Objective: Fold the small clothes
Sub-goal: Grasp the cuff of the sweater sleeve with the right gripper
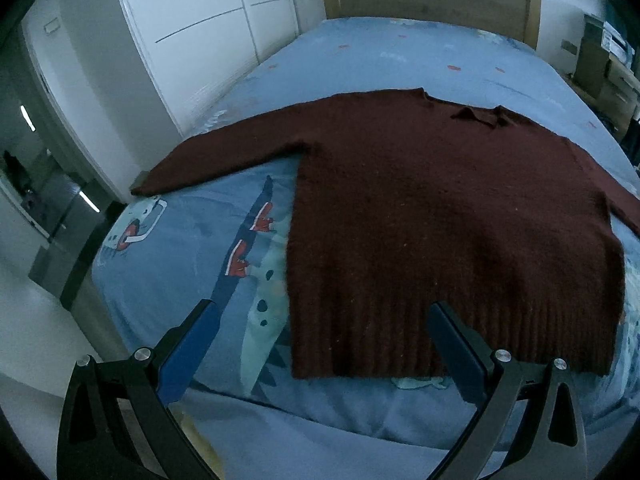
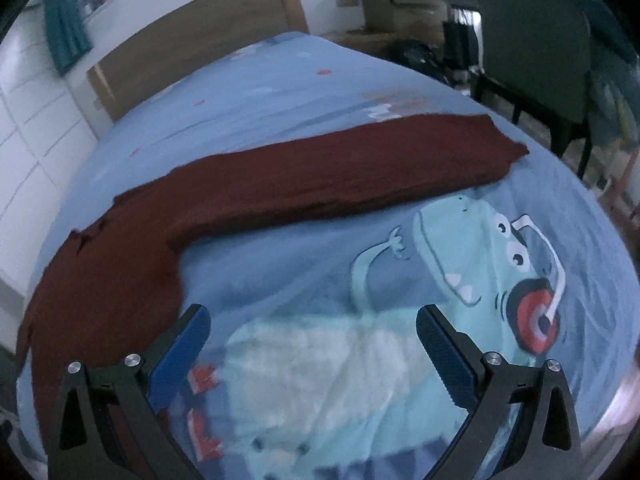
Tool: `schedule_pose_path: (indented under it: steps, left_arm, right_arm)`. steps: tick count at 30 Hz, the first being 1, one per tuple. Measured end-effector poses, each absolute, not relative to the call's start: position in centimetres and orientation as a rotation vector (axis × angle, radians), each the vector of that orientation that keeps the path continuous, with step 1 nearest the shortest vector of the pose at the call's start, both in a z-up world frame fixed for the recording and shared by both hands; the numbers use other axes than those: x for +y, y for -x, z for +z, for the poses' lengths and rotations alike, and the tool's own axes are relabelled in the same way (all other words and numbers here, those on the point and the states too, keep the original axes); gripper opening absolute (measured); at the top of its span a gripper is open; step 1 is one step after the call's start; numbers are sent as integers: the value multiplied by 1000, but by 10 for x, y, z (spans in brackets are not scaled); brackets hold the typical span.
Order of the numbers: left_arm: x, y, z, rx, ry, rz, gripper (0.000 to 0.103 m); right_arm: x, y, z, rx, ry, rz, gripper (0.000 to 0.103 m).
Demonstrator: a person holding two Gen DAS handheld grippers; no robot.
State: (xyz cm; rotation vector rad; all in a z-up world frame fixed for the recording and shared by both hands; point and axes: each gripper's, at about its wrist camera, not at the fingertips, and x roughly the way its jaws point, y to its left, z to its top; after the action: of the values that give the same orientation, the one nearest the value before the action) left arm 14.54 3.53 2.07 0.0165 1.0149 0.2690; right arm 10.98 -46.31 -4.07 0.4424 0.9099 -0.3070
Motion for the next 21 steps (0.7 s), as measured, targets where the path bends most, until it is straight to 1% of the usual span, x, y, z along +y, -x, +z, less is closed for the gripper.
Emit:
schedule_pose_path:
  steps: [5, 7, 10, 16, 21]
  left_arm:
    - [32, -155, 18, 1024, -4, 272, 102]
    - [31, -157, 18, 1025, -4, 274, 102]
    - [32, -158, 15, 1033, 0, 278, 102]
    - [36, -161, 7, 1052, 12, 290, 102]
    - [43, -163, 6, 1067, 46, 303, 102]
  right_arm:
    - [-518, -121, -59, 900, -586, -342, 101]
    - [-542, -125, -65, 890, -653, -366, 96]
    - [-572, -129, -72, 874, -734, -404, 81]
    - [-616, -138, -81, 820, -858, -454, 72]
    - [-642, -145, -85, 759, -947, -480, 68]
